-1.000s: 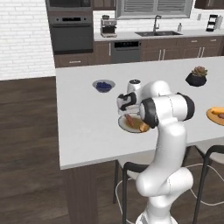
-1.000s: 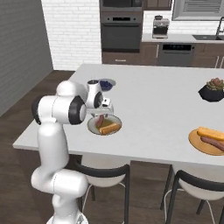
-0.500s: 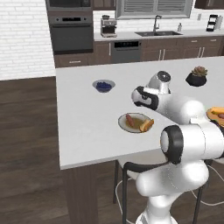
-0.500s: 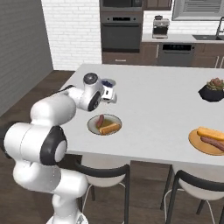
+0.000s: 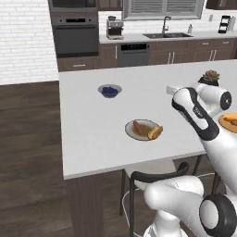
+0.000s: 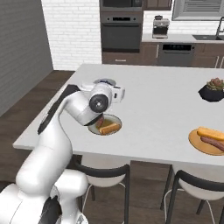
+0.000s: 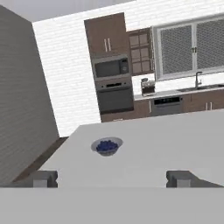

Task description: Place one bun and one sausage from the bowl on each plate.

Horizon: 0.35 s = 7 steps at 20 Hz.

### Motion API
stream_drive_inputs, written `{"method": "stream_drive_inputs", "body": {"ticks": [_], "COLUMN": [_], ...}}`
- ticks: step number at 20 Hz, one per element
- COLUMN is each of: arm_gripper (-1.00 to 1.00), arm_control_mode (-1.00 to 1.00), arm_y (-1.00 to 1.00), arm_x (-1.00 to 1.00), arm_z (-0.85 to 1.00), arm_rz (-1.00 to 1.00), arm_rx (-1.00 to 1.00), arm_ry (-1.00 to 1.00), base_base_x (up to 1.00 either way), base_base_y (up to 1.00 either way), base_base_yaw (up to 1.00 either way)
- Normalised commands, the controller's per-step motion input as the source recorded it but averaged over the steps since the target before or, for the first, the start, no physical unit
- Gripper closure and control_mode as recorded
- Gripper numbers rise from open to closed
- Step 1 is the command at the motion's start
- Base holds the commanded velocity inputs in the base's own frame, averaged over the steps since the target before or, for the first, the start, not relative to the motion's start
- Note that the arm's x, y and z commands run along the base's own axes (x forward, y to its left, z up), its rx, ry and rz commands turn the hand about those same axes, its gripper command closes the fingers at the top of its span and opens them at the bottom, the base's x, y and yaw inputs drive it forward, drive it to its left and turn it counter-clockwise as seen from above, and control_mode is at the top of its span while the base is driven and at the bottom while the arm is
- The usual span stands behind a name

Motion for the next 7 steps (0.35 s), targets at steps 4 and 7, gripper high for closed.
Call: {"method": "stream_drive_inputs", "body": {"ticks": [4, 7], "arm_gripper": [-1.0, -1.0], "arm_control_mode": [-1.0, -1.0], "arm_y": [-0.3, -0.35], "arm_x": [-1.0, -0.95], "arm_z": [0.83, 0.4], "arm_rz": [-0.02, -0.01], "arm_rx": [0.09, 0.18], "arm_ry": [-0.85, -0.72], "base_base_x": [0.0, 0.0], "base_base_y": [0.0, 0.0], "base_base_yaw": [0.0, 0.0]}}
